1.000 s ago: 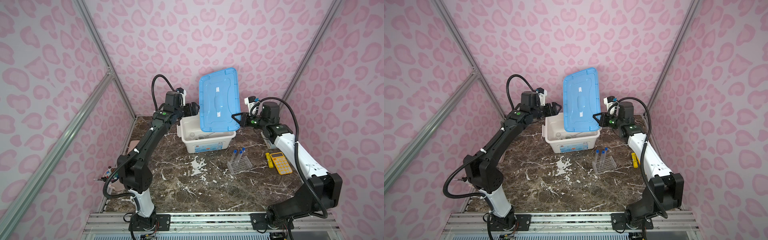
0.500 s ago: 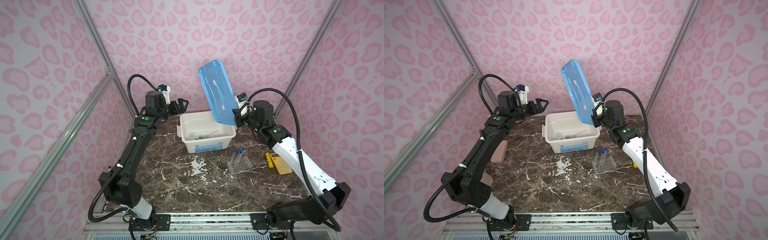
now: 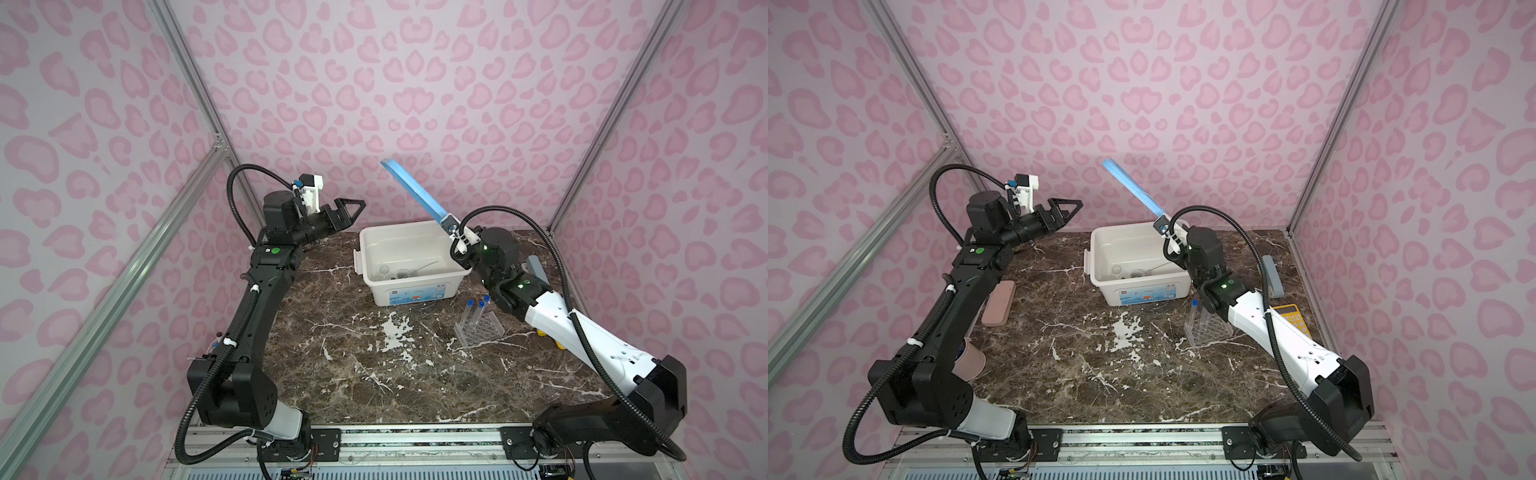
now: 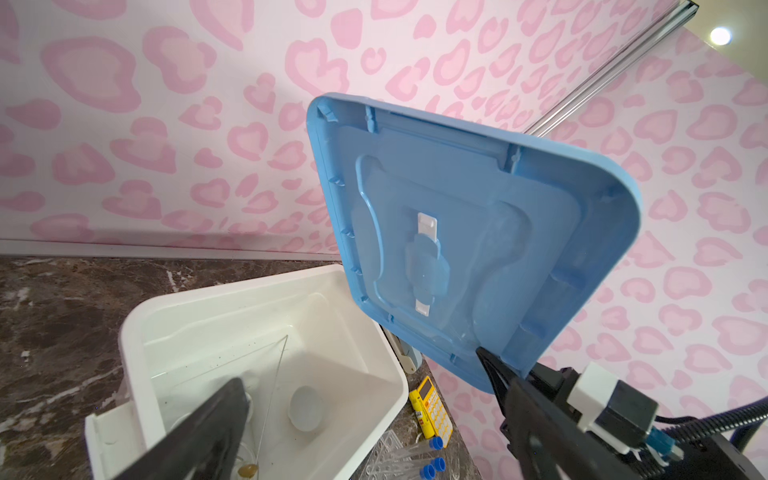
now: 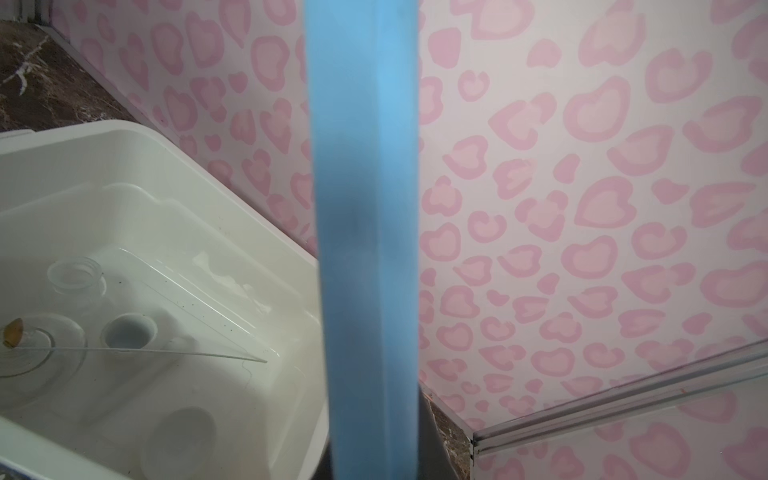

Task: Organize the chemistry lab equipment
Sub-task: 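Release the lid from left gripper while right gripper tilts it over the bin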

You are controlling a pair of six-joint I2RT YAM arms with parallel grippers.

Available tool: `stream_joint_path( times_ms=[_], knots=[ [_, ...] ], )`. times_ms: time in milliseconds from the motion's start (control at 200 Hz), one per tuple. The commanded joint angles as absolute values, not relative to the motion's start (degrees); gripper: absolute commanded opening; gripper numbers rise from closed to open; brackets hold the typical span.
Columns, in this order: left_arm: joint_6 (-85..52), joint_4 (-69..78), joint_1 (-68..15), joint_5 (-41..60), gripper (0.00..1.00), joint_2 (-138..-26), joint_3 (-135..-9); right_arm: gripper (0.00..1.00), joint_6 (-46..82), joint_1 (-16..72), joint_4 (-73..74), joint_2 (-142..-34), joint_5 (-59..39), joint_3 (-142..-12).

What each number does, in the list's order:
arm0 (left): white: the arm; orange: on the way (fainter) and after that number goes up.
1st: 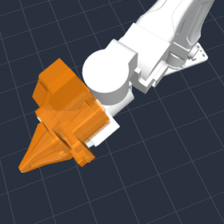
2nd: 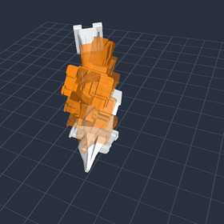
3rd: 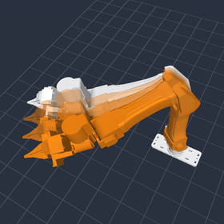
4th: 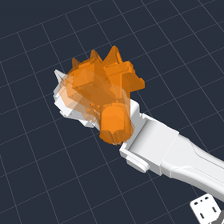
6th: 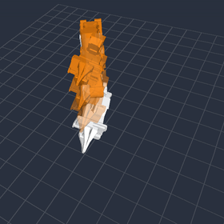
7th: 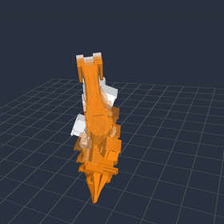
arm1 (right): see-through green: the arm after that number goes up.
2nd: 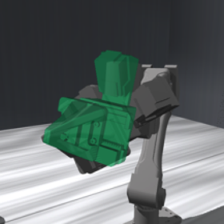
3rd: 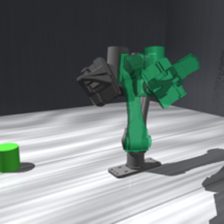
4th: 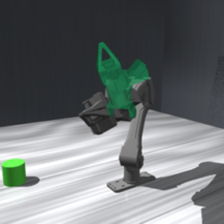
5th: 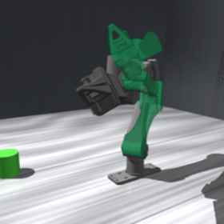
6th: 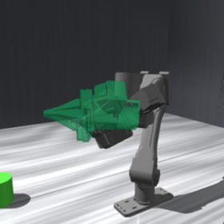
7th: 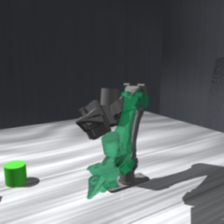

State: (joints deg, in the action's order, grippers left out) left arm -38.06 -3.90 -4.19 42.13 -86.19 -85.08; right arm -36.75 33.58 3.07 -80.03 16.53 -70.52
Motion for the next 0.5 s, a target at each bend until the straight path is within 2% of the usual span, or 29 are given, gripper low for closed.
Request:
stream_joint_path(
  times_ms=[0, 495],
  knots=[
    [-40.15, 0.44, -3.91, 44.79, 0.98, -85.36, -84.14, 0.00, -42.08, 34.05, 12.83, -80.33, 19.38, -69.60],
    [-44.71, 5.58, -1.73, 45.05, 0.98, -83.33, -79.31, 0.00, -56.19, 35.16, 26.39, -85.56, 21.25, -62.48]
  ],
)
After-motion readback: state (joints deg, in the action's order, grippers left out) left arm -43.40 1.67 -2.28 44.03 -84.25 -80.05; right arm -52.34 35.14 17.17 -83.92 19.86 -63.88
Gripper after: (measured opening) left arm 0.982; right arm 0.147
